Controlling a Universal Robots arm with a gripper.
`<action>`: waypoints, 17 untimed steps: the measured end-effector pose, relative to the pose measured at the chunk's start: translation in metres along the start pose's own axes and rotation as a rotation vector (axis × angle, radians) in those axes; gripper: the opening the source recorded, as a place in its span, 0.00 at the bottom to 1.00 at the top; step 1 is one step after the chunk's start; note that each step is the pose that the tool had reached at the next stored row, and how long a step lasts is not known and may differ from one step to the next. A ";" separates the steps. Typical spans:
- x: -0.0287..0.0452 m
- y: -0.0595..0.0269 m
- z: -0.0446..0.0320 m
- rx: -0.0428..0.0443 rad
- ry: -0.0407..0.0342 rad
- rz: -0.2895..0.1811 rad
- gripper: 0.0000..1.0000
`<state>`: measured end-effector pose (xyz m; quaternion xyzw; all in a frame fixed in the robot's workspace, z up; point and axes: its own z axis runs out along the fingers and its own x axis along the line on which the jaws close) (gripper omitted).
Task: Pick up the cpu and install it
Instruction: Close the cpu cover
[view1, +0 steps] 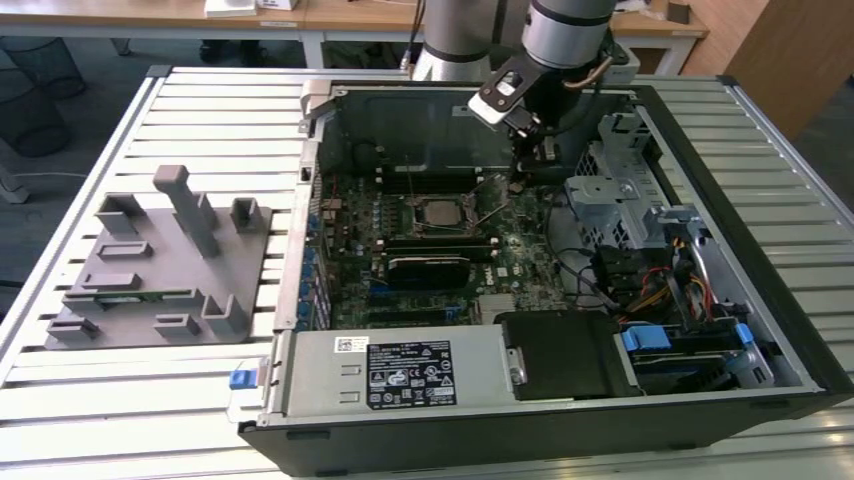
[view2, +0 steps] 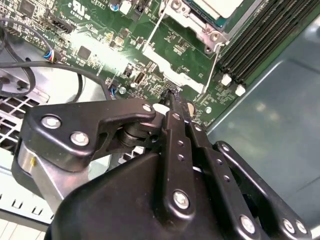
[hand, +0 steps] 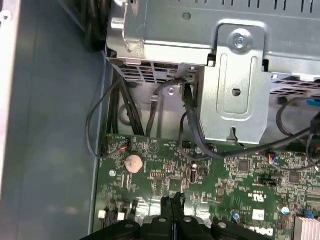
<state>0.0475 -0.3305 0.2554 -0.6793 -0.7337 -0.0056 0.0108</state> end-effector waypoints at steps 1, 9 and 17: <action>-0.0001 0.0006 0.0017 0.0000 -0.0006 0.000 0.11; -0.0002 -0.0018 0.0119 0.0001 -0.0024 0.000 0.11; 0.0008 -0.0149 0.0123 0.0001 -0.0021 0.000 0.11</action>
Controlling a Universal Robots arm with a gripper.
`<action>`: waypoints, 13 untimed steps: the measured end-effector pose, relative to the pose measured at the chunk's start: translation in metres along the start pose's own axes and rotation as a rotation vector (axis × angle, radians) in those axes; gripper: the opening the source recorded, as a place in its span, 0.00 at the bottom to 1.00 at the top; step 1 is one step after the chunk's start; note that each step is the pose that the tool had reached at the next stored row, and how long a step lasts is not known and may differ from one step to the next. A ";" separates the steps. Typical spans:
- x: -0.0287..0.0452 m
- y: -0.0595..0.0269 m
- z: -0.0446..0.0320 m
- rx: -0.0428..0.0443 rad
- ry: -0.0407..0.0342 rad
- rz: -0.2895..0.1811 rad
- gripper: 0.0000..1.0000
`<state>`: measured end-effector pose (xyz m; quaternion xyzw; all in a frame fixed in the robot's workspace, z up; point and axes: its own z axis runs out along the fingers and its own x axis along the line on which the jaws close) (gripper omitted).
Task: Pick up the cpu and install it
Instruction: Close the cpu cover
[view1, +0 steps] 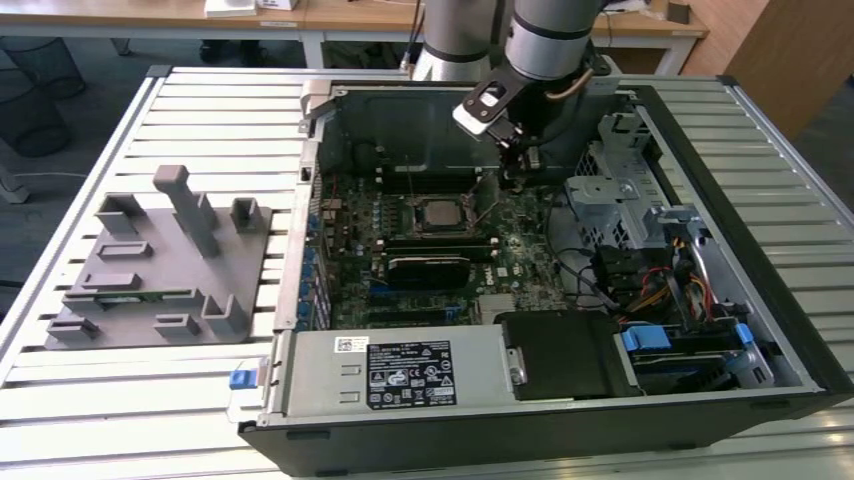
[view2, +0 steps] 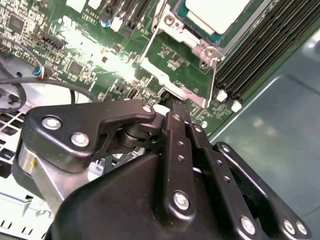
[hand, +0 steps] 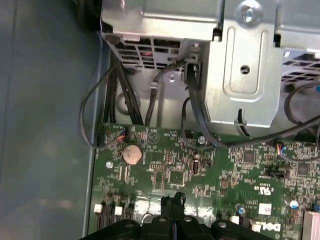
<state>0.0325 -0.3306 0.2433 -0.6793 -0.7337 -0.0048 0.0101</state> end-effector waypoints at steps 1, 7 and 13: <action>0.0002 -0.0018 0.0001 -0.0001 0.0001 0.000 0.11; -0.0007 -0.0089 0.0010 0.0001 -0.0002 0.000 0.11; -0.0032 -0.0145 0.0018 -0.0001 0.0001 0.000 0.11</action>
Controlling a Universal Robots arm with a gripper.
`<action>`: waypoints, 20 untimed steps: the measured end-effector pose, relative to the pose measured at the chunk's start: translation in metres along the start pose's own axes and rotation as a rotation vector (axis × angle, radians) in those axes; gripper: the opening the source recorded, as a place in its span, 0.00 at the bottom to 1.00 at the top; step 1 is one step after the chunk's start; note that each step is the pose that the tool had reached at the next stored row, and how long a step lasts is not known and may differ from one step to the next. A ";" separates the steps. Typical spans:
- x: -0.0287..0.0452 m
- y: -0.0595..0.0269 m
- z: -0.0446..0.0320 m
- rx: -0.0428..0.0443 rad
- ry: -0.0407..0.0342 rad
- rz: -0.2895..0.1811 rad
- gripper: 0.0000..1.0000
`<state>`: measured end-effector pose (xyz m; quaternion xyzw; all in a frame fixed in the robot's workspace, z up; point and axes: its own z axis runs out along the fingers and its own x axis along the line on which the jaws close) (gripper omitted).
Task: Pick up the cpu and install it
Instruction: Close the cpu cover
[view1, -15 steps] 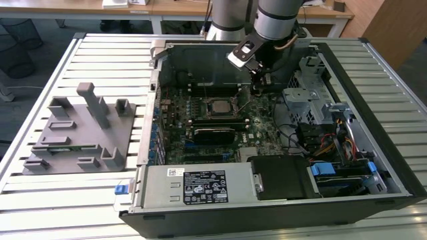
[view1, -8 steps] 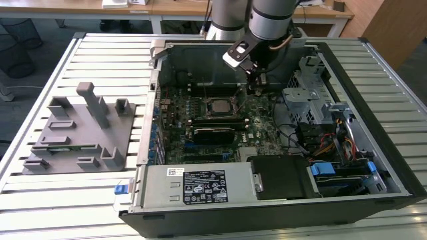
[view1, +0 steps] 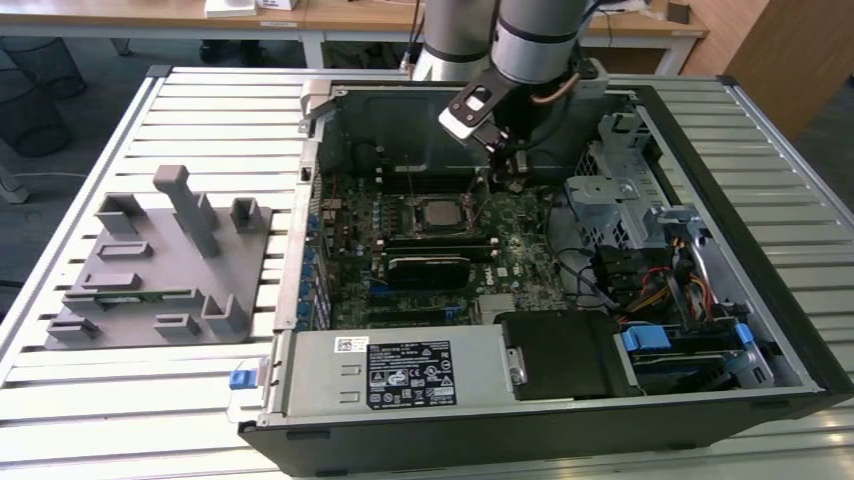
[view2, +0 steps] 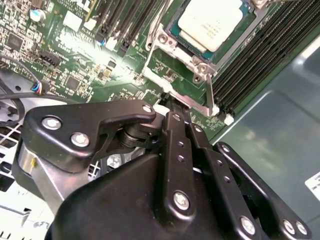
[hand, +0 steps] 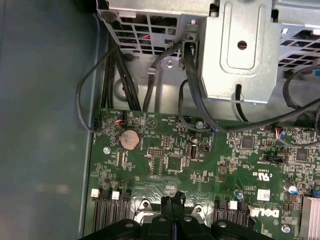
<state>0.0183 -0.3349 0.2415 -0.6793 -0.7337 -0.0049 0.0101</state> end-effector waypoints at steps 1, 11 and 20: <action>-0.0002 -0.0009 0.0001 0.0000 0.0000 0.000 0.11; 0.0004 -0.0159 0.0010 0.0001 -0.0002 0.000 0.11; 0.0017 -0.0330 0.0017 0.0000 0.0000 0.000 0.11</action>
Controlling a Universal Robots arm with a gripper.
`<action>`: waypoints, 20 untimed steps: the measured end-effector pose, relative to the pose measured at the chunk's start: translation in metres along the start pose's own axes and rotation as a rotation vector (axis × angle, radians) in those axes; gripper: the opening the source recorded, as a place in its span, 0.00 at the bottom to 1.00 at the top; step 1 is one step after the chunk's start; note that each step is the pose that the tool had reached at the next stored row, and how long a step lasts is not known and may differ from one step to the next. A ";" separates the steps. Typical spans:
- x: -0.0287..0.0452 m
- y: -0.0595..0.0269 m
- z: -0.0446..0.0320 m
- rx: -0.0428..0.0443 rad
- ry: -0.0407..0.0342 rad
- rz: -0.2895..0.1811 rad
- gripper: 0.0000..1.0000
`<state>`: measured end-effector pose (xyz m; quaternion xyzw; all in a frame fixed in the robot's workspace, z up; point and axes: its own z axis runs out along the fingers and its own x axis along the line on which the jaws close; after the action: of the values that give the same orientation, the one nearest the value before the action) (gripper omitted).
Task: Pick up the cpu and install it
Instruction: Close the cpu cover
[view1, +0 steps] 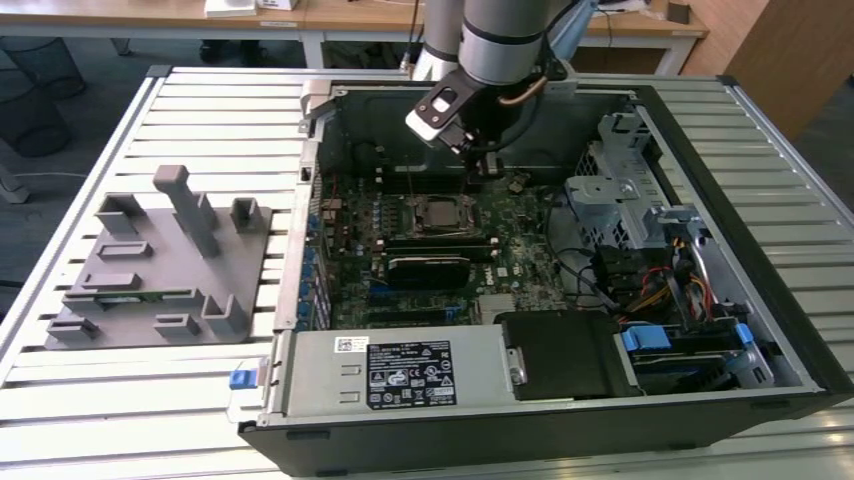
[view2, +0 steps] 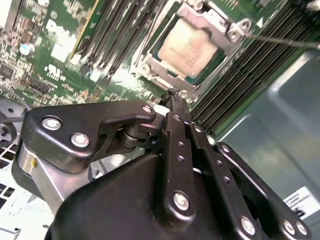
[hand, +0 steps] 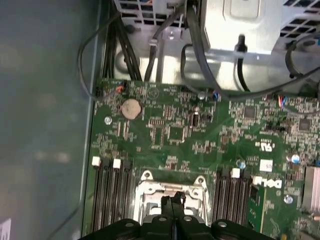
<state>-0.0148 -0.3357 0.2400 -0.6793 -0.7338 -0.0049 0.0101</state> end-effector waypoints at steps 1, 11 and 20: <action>0.0002 -0.0027 0.0002 0.0000 -0.0001 0.000 0.11; 0.0015 -0.0206 0.0026 0.0002 -0.0003 0.000 0.11; 0.0015 -0.0207 0.0027 0.0001 -0.0002 0.000 0.11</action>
<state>-0.0355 -0.3357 0.2375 -0.6793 -0.7337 -0.0048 0.0101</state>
